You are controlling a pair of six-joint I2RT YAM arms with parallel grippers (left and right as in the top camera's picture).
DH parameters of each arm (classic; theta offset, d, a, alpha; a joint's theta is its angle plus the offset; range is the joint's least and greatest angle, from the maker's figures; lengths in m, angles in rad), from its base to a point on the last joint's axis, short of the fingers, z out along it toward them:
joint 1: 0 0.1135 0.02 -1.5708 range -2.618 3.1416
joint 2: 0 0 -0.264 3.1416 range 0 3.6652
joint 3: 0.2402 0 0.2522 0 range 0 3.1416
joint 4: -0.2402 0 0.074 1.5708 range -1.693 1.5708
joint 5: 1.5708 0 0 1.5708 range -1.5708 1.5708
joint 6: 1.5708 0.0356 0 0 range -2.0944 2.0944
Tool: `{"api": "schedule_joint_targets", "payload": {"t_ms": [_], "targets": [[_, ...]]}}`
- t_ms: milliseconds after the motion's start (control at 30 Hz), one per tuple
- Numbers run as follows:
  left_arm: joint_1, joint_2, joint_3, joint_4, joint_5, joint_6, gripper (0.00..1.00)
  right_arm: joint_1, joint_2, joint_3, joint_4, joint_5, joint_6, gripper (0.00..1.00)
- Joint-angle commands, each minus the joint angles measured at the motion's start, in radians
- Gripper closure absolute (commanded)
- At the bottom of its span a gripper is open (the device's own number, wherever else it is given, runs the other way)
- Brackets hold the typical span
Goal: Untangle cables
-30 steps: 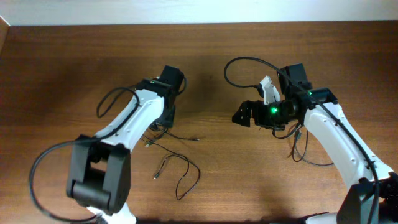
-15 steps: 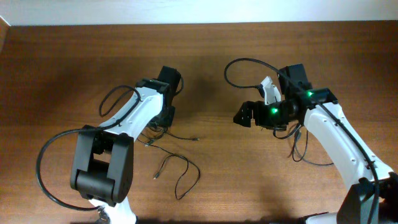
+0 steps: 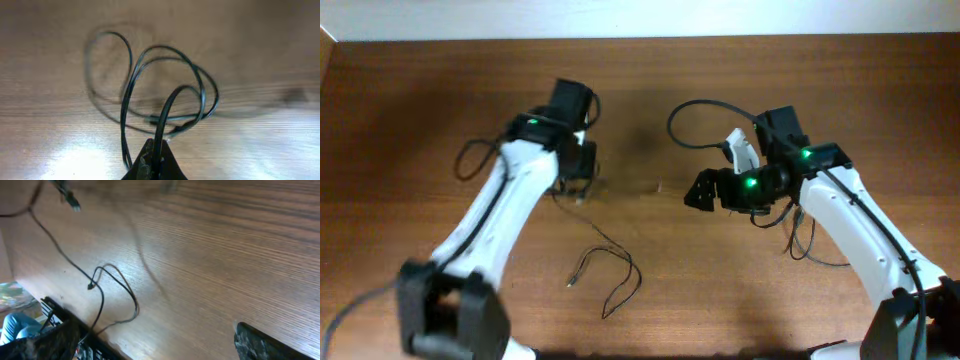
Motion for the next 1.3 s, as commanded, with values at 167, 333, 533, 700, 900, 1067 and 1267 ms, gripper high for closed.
{"api": "schedule_joint_targets", "payload": {"t_ms": [167,333,533,700,900,1067,1267], "targets": [[0.202,-0.299,0.027,-0.009,0.356,-0.123,1.00,0.005,-0.008,-0.002,0.002,-0.088,-0.081,0.01],[0.263,-0.299,0.027,-0.047,0.580,-0.122,1.00,0.005,-0.008,-0.002,0.032,-0.304,-0.179,0.01],[0.263,-0.299,0.027,-0.061,0.627,-0.122,1.00,0.005,-0.008,-0.002,0.045,-0.354,-0.179,0.01],[0.263,-0.299,0.027,-0.065,0.567,-0.161,1.00,0.048,-0.008,-0.003,0.045,-0.353,-0.196,0.01],[0.264,-0.299,0.027,-0.065,0.631,-0.239,1.00,0.178,-0.008,-0.003,0.078,-0.238,-0.187,0.01],[0.263,-0.299,0.027,-0.070,0.655,-0.239,1.00,0.233,-0.006,-0.003,0.192,-0.143,-0.076,0.01],[0.263,-0.299,0.027,-0.122,0.695,-0.239,1.00,0.299,0.087,-0.003,0.277,-0.117,-0.076,0.01]]}}
